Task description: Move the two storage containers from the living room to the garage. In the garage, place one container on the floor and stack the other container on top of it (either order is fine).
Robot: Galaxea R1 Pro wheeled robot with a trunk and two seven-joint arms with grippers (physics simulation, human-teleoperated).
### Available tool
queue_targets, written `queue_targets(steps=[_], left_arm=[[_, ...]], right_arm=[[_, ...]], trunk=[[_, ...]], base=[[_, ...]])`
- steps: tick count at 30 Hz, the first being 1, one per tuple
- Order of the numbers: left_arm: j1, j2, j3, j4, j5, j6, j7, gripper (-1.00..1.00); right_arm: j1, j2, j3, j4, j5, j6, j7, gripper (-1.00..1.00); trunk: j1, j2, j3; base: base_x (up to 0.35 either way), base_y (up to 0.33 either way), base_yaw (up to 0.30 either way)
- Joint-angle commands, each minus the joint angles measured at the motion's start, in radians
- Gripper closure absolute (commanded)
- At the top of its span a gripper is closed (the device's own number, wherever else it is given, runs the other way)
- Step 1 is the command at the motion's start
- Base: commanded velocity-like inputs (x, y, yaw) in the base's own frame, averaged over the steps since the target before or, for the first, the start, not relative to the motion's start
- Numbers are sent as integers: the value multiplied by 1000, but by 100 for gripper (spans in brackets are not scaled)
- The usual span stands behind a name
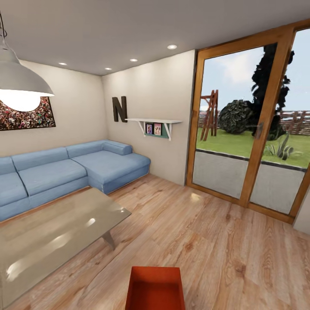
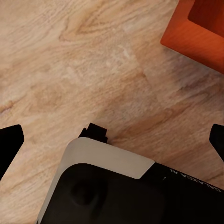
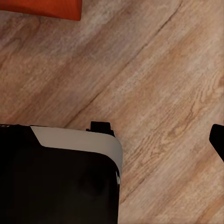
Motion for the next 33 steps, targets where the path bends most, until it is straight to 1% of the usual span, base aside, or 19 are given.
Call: queue_targets(steps=[1,5,10,21,26,33], left_arm=[[-1,0,8,0,0,-3,2,-100],[-1,0,8,0,0,-3,1,-100],[-1,0,8,0,0,-3,1,-100],[-1,0,9,0,0,-3,1,-100],[-1,0,8,-1,-6,-3,2,-100],[-1,0,4,-5,-13,-4,2,-100]], right_arm=[[-1,0,8,3,-10,-6,-1,-100],[-1,1,8,3,-10,-7,-1,-100],[-1,1,8,3,-10,-6,0,-100],[-1,1,8,3,-9,-6,1,-100],[-1,6,8,3,-10,-3,-1,-100],[-1,6,6,3,-14,0,8,-100]], trunk=[[0,-1,-1],[0,-1,-1],[0,-1,-1],[0,-1,-1],[0,-1,-2],[0,-1,-10]], base=[[0,0,-130],[0,0,-168],[0,0,-48],[0,0,-3],[0,0,0],[0,0,76]])
